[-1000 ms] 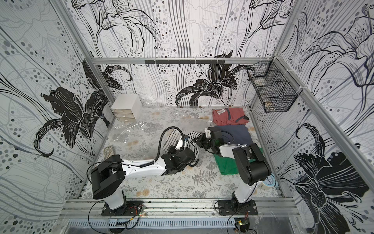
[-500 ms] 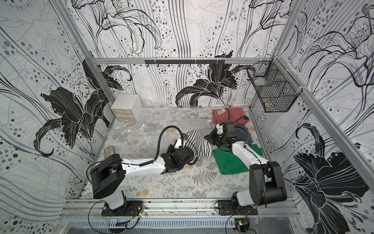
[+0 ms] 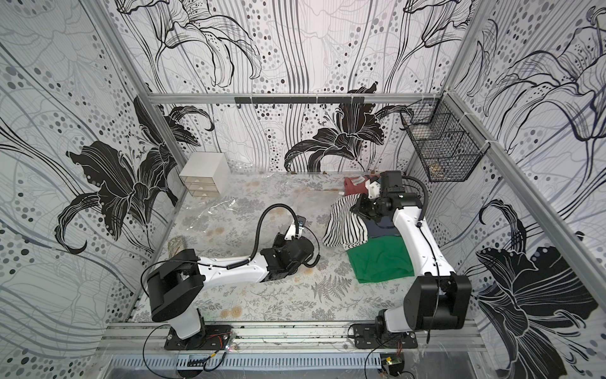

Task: Take the tank top out of the vacuum bag
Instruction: Take out the tank top from the vacuum bag, then place the tank top at the center of the board.

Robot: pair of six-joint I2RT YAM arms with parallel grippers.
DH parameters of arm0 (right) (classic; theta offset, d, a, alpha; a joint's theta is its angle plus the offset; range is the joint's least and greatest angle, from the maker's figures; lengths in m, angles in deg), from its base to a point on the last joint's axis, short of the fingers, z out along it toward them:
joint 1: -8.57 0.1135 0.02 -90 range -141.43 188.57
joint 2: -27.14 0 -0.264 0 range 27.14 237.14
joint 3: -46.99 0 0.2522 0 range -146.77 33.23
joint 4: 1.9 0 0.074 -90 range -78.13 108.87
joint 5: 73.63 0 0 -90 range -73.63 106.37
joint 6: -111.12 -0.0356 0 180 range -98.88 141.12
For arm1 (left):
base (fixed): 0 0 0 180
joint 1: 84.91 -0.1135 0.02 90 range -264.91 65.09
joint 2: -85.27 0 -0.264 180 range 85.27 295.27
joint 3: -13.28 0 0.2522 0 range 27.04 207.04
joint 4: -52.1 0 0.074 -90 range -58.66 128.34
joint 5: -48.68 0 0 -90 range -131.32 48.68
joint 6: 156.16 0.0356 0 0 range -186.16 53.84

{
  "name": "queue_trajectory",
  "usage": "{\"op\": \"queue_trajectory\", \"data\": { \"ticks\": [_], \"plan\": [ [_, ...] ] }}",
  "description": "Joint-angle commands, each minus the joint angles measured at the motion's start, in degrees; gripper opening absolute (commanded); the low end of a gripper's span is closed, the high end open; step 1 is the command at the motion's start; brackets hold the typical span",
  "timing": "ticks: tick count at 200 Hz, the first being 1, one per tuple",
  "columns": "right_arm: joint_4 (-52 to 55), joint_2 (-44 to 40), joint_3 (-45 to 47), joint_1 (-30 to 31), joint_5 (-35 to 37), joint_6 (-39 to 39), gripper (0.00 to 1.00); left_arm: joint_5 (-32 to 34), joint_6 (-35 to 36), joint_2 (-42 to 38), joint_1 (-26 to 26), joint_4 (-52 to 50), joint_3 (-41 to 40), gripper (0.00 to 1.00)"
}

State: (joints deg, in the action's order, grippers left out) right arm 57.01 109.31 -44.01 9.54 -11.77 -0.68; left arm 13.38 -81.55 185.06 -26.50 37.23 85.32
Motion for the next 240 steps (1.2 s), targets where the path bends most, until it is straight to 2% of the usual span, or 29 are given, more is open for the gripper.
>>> {"op": "queue_trajectory", "data": {
  "ticks": [1,38,73,118,141,166,207,240],
  "plan": [
    [6.2,0.0,-1.7,-2.3,2.8,4.3,0.00,-1.0,0.5,-1.5,-0.7,3.3,-2.1,0.00],
    [9.7,1.5,-5.9,-3.0,6.3,6.3,0.00,-1.7,0.5,-1.6,-0.8,4.9,-3.4,0.00],
    [13.4,0.8,-11.7,-2.9,6.8,7.3,0.00,-1.8,-0.2,-2.1,-0.8,2.9,-4.2,0.00],
    [21.8,-2.4,-22.6,-3.0,15.8,7.9,0.00,-2.0,-1.8,-1.2,-1.5,-2.9,-2.7,0.00],
    [25.7,-2.7,-30.1,-3.1,17.9,8.1,0.00,-3.1,-2.1,-0.2,-1.7,-3.7,-1.7,0.00],
    [27.9,-1.8,-37.0,-3.1,18.0,8.0,0.00,-2.7,-3.5,1.1,-2.0,-6.7,-0.6,0.00],
    [28.6,5.6,-46.1,-2.9,15.6,7.7,0.00,-3.5,-6.8,-1.2,-1.5,-15.0,-2.9,0.00],
    [24.7,13.1,-52.9,-2.5,12.1,6.1,0.00,-3.0,-10.7,-2.4,3.0,-23.9,-4.0,0.00]
  ]
}}
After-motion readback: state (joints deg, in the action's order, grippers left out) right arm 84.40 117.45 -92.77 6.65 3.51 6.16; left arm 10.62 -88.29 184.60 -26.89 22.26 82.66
